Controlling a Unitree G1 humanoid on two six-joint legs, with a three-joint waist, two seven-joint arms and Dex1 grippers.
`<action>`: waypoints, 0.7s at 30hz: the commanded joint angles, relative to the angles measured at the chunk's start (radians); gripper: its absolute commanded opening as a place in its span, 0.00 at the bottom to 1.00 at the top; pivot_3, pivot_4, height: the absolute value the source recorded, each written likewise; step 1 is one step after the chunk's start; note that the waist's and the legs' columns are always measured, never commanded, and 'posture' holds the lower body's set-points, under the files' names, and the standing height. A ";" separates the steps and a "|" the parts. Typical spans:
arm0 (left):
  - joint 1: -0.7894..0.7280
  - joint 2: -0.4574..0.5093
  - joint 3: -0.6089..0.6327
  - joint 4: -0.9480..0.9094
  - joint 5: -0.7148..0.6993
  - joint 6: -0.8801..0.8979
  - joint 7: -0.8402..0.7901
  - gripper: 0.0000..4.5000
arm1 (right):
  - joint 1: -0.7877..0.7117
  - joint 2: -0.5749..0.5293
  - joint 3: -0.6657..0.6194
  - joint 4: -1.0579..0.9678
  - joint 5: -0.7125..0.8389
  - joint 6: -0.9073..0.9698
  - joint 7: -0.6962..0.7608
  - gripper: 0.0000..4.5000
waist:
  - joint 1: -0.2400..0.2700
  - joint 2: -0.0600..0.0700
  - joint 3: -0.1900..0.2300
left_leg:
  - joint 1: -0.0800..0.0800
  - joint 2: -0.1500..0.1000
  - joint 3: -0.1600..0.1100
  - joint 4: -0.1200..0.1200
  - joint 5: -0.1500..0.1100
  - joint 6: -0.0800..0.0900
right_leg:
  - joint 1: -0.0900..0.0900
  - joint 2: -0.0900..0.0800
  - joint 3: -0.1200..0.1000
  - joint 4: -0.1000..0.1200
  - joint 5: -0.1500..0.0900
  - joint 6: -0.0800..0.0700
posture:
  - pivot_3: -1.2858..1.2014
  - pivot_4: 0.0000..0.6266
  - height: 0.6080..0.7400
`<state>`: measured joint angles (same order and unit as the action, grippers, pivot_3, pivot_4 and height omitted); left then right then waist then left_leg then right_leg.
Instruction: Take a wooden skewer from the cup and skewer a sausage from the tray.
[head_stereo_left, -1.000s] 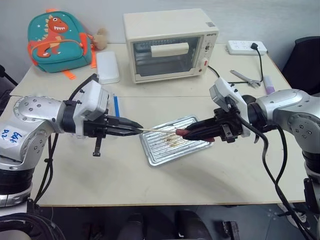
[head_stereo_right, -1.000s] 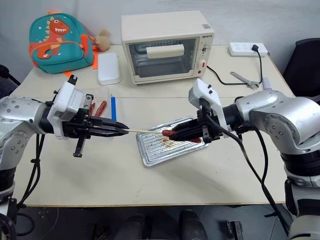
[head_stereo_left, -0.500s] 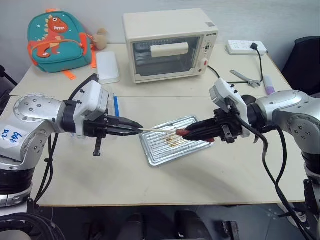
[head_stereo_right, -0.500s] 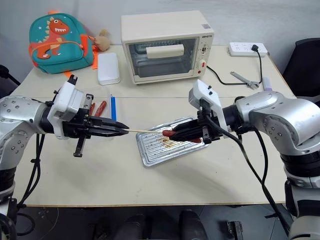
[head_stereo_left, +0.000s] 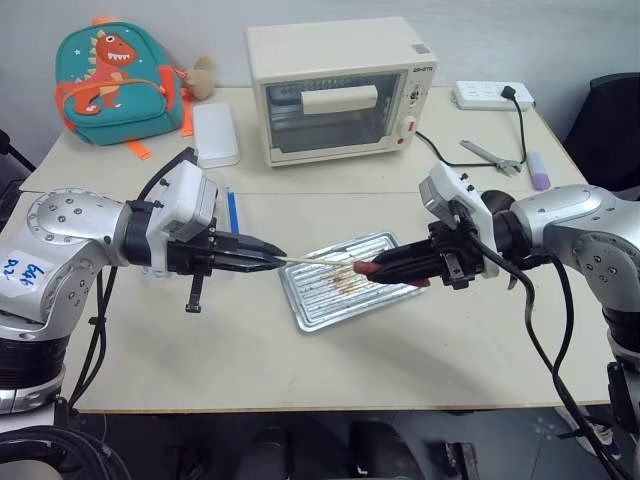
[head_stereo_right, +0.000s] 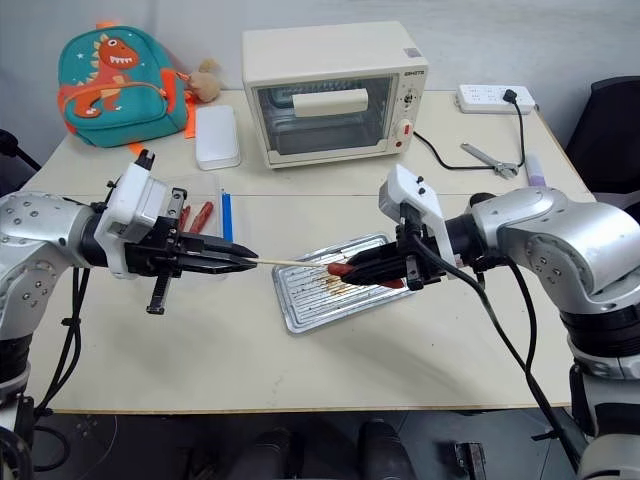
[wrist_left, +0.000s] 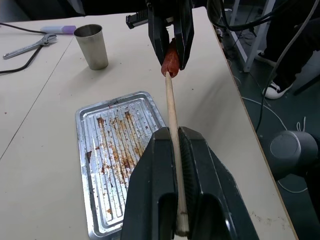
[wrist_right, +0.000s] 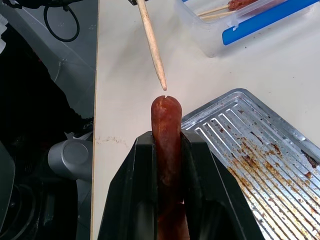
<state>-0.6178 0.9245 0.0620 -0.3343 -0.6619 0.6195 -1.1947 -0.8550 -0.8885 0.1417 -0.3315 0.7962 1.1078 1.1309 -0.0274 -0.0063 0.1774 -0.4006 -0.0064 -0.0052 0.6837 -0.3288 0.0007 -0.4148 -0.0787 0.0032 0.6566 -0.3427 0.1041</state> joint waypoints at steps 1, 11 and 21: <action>-0.020 0.011 0.025 -0.002 0.000 -0.018 -0.004 0.00 | -0.012 -0.014 -0.030 -0.021 0.000 -0.020 0.008 0.14 | 0.000 0.000 0.000 | 0.000 0.000 0.000 0.000 0.000 0.000 | 0.000 0.000 0.000 0.000 0.000 0.000 | 0.52 0.24 1.00; -0.013 0.000 0.016 -0.017 -0.007 -0.011 0.002 0.00 | -0.038 0.008 -0.043 -0.019 0.031 0.009 -0.008 0.14 | 0.000 0.000 0.000 | 0.000 0.000 0.000 0.000 0.000 0.000 | 0.000 0.000 0.000 0.000 0.000 0.000 | 0.52 0.24 1.00; -0.034 -0.024 -0.005 -0.012 0.000 -0.010 0.005 0.00 | -0.059 0.033 -0.051 -0.053 0.092 0.049 -0.036 0.14 | 0.001 0.000 0.000 | 0.000 0.000 0.000 0.000 0.000 0.000 | 0.000 0.000 0.000 0.000 0.000 0.000 | 0.52 0.24 1.00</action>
<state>-0.6297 0.9025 0.0537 -0.3382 -0.6622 0.6199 -1.1943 -0.8878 -0.8659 0.1239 -0.3471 0.8532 1.1585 1.0916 -0.0268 -0.0063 0.1774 -0.4006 -0.0064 -0.0054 0.6839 -0.3288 0.0007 -0.4148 -0.0789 0.0031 0.6568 -0.3427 0.1041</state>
